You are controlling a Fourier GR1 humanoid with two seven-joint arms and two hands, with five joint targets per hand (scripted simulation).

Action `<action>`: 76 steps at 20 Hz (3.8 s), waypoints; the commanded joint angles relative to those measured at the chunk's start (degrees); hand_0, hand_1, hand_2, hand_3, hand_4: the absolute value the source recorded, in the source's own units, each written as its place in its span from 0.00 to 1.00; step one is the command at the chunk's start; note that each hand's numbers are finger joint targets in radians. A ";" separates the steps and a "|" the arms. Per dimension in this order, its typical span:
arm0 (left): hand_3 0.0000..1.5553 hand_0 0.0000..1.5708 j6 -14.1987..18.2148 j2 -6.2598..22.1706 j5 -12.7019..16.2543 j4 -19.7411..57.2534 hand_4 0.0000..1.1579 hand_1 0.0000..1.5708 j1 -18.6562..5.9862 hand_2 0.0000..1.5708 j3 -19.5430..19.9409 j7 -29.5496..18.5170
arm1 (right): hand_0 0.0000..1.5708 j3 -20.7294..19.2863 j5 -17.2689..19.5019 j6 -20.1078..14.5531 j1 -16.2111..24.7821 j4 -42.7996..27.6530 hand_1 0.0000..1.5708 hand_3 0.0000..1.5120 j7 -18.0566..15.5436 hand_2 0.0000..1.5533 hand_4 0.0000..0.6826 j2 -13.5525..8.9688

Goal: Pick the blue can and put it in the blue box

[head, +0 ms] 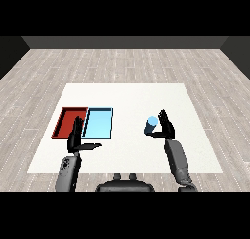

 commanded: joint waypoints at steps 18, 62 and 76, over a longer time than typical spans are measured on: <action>0.00 0.00 0.73 -0.84 -1.66 -1.81 0.00 0.00 2.28 0.00 -0.85 -1.85 | 0.00 -2.01 -4.05 -1.44 -9.57 14.53 0.00 0.00 -0.66 0.00 0.00 0.71; 0.00 0.00 -1.77 -0.38 -2.91 2.59 0.00 0.00 1.06 0.00 -2.15 -4.94 | 0.93 6.16 2.66 -16.01 -9.97 8.55 0.93 0.90 -6.11 0.95 0.75 5.03; 0.00 0.00 2.42 -2.67 -2.09 -0.11 0.00 0.00 -3.83 0.00 -9.39 4.08 | 0.92 12.72 3.36 -17.54 -5.83 -8.67 0.92 0.90 4.53 0.95 0.79 5.13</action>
